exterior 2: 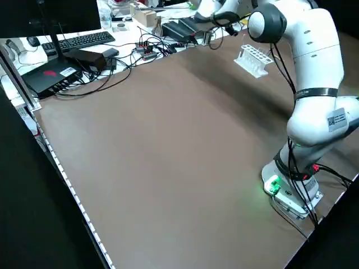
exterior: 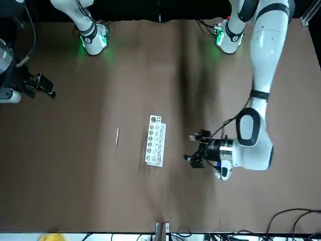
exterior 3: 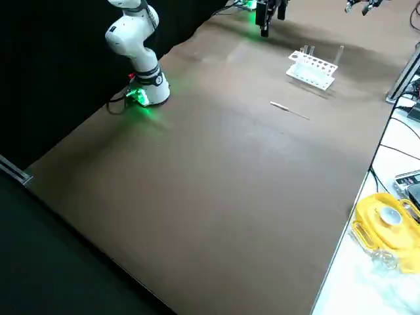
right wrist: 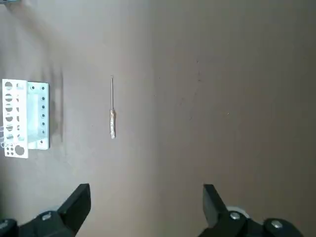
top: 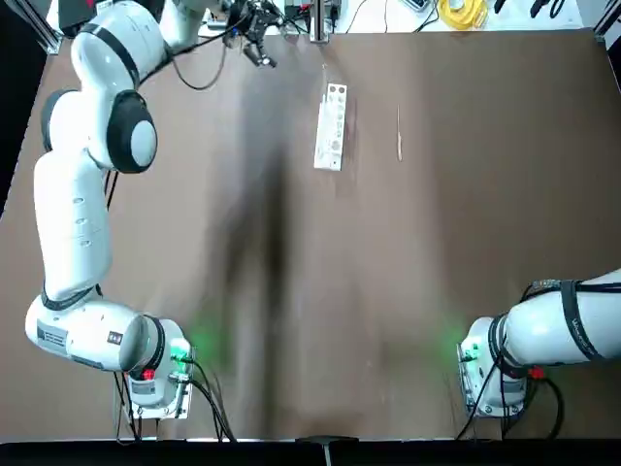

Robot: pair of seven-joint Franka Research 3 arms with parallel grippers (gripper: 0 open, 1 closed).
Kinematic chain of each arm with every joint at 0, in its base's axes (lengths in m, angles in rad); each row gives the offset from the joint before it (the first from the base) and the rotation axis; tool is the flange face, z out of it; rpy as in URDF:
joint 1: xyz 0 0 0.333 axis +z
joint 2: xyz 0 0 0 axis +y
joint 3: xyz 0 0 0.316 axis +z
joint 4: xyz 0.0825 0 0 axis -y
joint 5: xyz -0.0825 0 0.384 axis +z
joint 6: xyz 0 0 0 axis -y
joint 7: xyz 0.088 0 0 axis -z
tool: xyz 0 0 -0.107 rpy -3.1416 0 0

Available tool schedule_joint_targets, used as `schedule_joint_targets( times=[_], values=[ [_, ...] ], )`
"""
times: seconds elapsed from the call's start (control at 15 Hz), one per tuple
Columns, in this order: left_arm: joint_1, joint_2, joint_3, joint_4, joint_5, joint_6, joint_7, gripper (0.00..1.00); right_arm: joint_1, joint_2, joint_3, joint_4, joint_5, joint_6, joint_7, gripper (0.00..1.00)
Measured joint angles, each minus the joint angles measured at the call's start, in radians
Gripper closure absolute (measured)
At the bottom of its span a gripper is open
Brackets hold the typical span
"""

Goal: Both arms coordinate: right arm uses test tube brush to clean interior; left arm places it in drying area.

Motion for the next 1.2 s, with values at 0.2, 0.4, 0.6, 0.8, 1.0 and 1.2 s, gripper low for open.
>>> schedule_joint_targets(
  times=[0.2, 0.4, 0.6, 0.8, 1.0, 1.2],
  values=[
    [0.016, -0.056, 0.000, 0.000, 0.245, -0.039, 0.019, 0.01, 0.000, 0.001, -0.001, 0.000, 0.000, 0.000, 0.000, 0.00],
    [0.018, -0.137, 0.000, -0.001, 0.469, -0.087, 0.119, 0.01, 0.000, 0.003, -0.001, 0.000, 0.000, 0.000, 0.000, 0.00],
    [0.036, -0.219, 0.001, -0.005, 0.598, -0.155, 0.282, 0.01, -0.001, 0.005, -0.002, 0.000, 0.000, 0.000, 0.000, 0.00],
    [0.059, -0.299, 0.002, -0.024, 0.734, -0.196, 0.495, 0.01, -0.002, 0.006, -0.003, 0.000, 0.000, 0.000, 0.000, 0.00],
    [0.082, -0.397, 0.003, -0.069, 0.808, -0.204, 0.677, 0.01, -0.003, 0.006, -0.003, 0.000, 0.000, 0.000, 0.000, 0.00],
    [0.116, -0.540, 0.003, -0.185, 0.814, -0.200, 0.724, 0.01, -0.004, 0.006, -0.004, 0.000, 0.000, 0.000, 0.000, 0.00]
  ],
)
